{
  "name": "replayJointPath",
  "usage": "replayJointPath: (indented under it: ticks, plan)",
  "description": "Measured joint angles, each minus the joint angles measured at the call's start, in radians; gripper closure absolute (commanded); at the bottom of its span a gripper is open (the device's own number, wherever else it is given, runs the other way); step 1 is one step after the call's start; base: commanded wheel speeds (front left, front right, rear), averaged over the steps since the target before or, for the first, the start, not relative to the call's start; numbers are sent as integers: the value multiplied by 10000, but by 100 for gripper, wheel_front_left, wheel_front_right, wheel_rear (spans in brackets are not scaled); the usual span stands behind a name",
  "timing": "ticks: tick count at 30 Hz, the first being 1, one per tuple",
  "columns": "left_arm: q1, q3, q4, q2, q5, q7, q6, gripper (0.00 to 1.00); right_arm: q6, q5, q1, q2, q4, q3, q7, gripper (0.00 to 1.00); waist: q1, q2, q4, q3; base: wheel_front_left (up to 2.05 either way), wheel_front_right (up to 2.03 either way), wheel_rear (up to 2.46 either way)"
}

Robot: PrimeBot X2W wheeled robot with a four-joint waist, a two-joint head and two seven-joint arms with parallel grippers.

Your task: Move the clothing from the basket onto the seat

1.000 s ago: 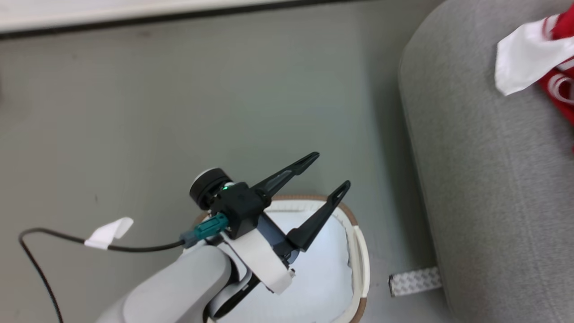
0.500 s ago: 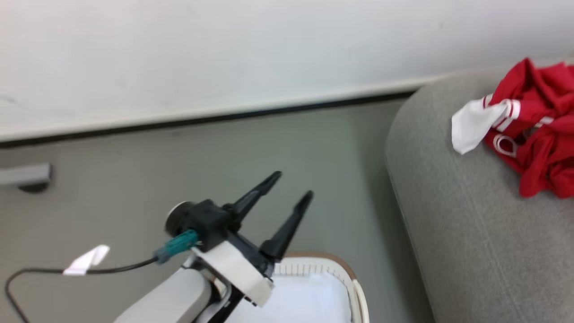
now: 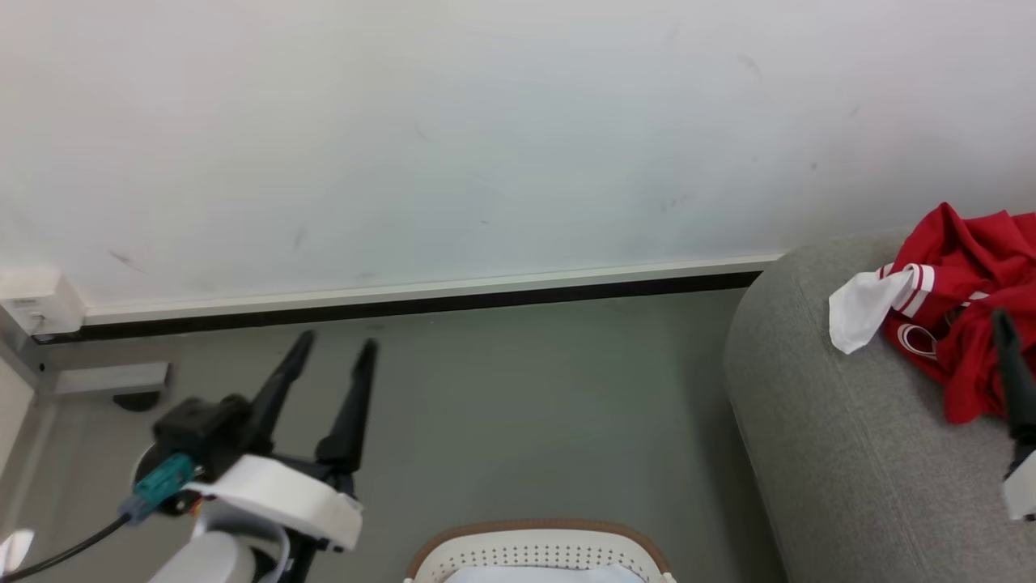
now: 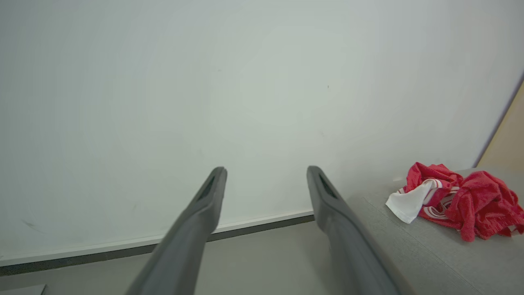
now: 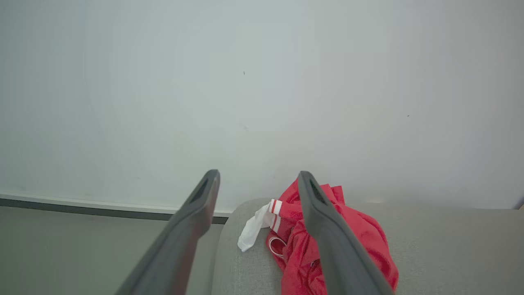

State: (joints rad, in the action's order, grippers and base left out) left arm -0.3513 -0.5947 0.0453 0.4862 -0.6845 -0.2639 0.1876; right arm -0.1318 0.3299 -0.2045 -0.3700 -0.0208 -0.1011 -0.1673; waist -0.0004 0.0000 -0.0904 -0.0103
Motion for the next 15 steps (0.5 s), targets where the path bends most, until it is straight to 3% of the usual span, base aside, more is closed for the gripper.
replayJointPath:
  ticks: [9,15]
  plan:
    - [1827,1595,-180,-224,54,0,171,0,0,-424,1011,1605,42,660,1632,0,1,0,401,343,0,0,0]
    - [2732,2673,-33,-955,535,0,-236,0,0,-577,1541,2458,-535,1256,3101,0,2,0,611,440,0,0,0]
